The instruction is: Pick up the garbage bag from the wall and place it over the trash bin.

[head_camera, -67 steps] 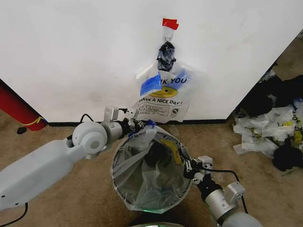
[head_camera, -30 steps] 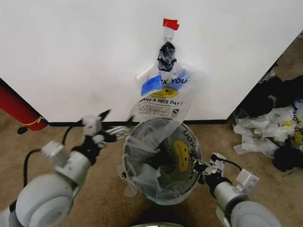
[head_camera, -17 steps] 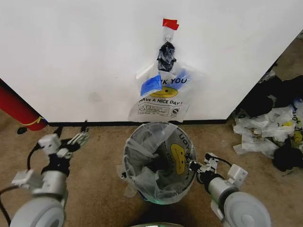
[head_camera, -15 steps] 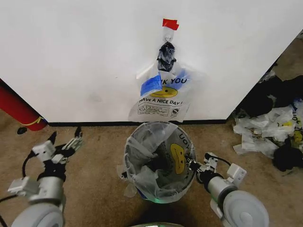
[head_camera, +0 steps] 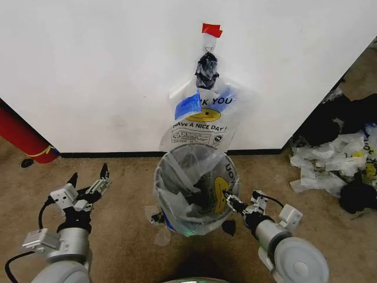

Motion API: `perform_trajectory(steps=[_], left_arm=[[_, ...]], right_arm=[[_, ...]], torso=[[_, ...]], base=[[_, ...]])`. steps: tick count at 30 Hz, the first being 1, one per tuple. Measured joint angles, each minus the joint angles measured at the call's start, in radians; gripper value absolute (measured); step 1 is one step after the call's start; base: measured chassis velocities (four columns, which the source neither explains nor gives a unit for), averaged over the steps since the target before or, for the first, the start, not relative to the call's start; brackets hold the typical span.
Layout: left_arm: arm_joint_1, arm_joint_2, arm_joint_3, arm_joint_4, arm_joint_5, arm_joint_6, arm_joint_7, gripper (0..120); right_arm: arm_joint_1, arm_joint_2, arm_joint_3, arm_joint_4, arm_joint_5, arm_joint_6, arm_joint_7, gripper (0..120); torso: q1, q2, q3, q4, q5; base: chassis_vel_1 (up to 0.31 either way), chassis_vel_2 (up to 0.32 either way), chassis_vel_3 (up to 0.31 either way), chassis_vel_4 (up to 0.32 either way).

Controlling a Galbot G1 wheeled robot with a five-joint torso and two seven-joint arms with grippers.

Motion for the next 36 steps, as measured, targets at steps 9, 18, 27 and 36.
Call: perform_trajectory(steps=[9, 18, 27, 36], left_arm=[[0.021, -0.018, 0.001, -0.013, 0.001, -0.021, 0.011, 100], [0.103, -0.044, 0.034, 0.017, 0.199, -0.359, 0.248, 100], [0.114, -0.109, 0.092, -0.002, 0.401, -0.388, 0.22, 100], [0.124, -0.142, 0.124, 0.01, 0.447, -0.385, 0.192, 100]], right_arm=[[-0.034, 0.007, 0.008, 0.036, -0.209, 0.163, -0.244, 94], [-0.176, 0.086, 0.174, -0.023, -0.68, 0.706, -0.463, 100], [-0.345, 0.184, 0.217, 0.01, -0.838, 0.904, -0.506, 100], [-0.34, 0.216, 0.194, 0.012, -0.906, 0.866, -0.47, 100]], torso=[[0.0, 0.0, 0.0, 0.0001, -0.0001], [0.0, 0.0, 0.0, 0.0001, 0.0003], [0.0, 0.0, 0.0, 0.0, -0.0001], [0.0, 0.0, 0.0, 0.0001, 0.0]], base=[[0.0, 0.0, 0.0, 0.0], [0.0, 0.0, 0.0, 0.0], [0.0, 0.0, 0.0, 0.0], [0.0, 0.0, 0.0, 0.0]])
